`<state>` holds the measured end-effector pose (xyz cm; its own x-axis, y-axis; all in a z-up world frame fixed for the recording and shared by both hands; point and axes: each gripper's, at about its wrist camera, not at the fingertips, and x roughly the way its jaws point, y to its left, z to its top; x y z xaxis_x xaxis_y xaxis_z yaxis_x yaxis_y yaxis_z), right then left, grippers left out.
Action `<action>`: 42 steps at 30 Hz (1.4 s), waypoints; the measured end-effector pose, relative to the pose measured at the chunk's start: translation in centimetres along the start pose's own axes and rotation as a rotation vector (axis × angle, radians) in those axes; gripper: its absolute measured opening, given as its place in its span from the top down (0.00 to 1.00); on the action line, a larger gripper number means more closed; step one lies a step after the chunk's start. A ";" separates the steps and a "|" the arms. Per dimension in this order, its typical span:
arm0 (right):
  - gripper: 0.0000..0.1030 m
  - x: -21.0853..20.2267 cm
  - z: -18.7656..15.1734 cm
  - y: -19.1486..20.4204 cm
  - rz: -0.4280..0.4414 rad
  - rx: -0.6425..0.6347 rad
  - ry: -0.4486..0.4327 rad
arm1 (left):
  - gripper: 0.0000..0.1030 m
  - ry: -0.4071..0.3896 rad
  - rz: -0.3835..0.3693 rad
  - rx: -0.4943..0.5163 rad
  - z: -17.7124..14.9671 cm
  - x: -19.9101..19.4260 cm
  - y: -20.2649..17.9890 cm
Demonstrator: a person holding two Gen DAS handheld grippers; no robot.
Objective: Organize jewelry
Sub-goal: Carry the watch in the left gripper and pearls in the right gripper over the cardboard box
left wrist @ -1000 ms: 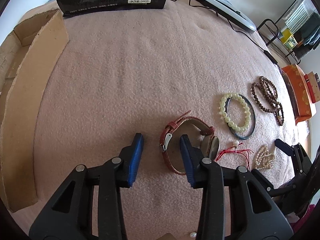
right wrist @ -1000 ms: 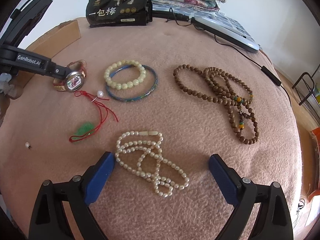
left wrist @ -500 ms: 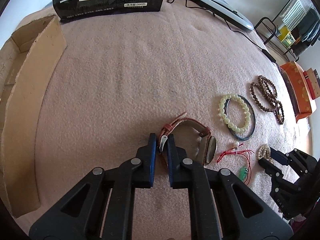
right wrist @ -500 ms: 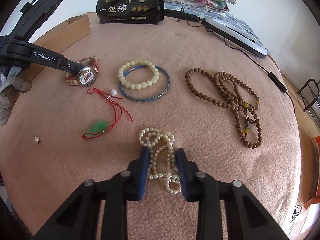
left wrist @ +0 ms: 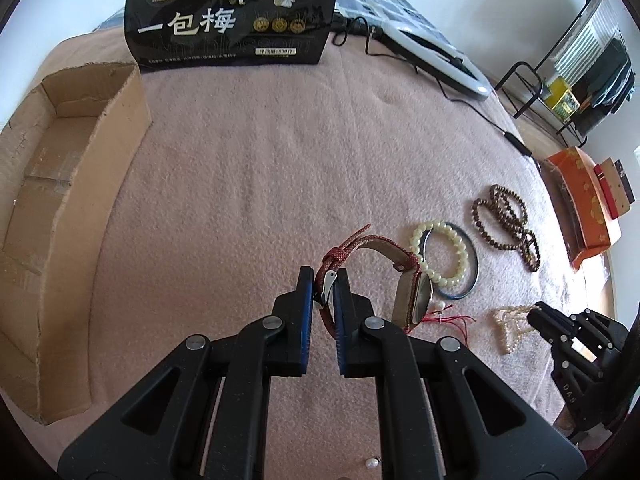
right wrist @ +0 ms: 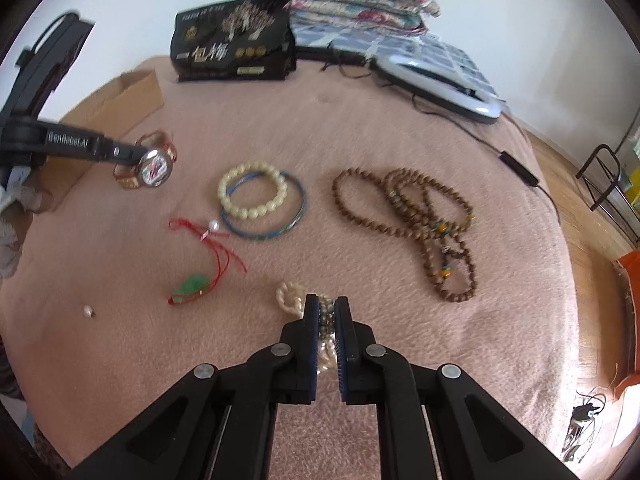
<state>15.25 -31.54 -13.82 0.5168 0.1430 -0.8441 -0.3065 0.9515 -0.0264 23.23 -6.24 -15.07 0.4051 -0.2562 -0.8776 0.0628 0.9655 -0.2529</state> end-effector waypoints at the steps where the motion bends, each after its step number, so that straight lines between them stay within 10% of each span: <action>1: 0.95 -0.4 0.2 -0.1 -0.003 0.010 -0.011 | 0.93 -0.004 -0.005 -0.002 0.0 -0.3 -0.1; 19: 0.95 -7.5 3.9 2.6 0.021 0.072 -0.205 | 0.93 -0.170 0.016 -0.034 0.5 -8.0 2.8; 42: 0.95 -6.9 11.9 18.9 0.295 -0.063 -0.335 | 0.93 -0.244 0.172 -0.158 -2.1 -14.4 15.5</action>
<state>15.40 -11.34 -2.11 0.6272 0.4955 -0.6009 -0.5218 0.8401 0.1480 16.45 12.31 -7.20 0.6048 -0.0525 -0.7947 -0.1600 0.9695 -0.1858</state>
